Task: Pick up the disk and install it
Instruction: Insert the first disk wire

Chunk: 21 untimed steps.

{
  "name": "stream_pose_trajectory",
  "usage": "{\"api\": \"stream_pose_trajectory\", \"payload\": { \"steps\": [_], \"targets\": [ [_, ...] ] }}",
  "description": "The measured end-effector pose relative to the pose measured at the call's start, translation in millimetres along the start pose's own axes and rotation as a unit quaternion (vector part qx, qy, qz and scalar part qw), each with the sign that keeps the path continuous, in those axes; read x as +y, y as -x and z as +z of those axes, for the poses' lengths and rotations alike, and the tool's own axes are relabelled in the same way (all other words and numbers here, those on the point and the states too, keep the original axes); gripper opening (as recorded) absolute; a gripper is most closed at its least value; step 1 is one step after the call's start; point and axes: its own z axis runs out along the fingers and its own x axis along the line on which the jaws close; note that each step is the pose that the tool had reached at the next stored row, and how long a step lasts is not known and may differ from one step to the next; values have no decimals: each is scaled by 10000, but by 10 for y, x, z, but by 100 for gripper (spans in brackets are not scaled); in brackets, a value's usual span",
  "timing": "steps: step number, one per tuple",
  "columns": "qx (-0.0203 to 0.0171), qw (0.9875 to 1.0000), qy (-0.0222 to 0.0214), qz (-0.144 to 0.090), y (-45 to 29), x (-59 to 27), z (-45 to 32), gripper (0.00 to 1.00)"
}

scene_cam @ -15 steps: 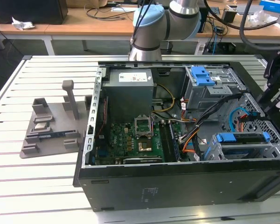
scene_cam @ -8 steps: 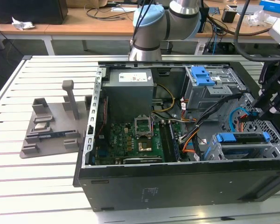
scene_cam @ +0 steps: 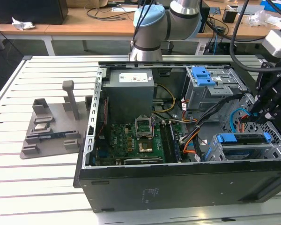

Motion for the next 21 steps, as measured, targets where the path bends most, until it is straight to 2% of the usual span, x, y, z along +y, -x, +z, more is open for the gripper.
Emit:
{"api": "stream_pose_trajectory", "payload": {
  "steps": [4,6,8,15,17,18,19,21],
  "targets": [
    [1,10000,0,1,0,0,1,35],
    [1,10000,0,0,0,0,1,22],
    [2,10000,0,0,0,0,1,18],
    [3,10000,0,1,-4,0,2,18],
    [4,10000,0,1,-66,2,-1,18],
    [4,10000,0,0,-134,7,-3,18],
    [4,10000,0,1,-172,10,-4,18],
    [-5,10000,1,-4,-231,19,-4,18]
  ]
}}
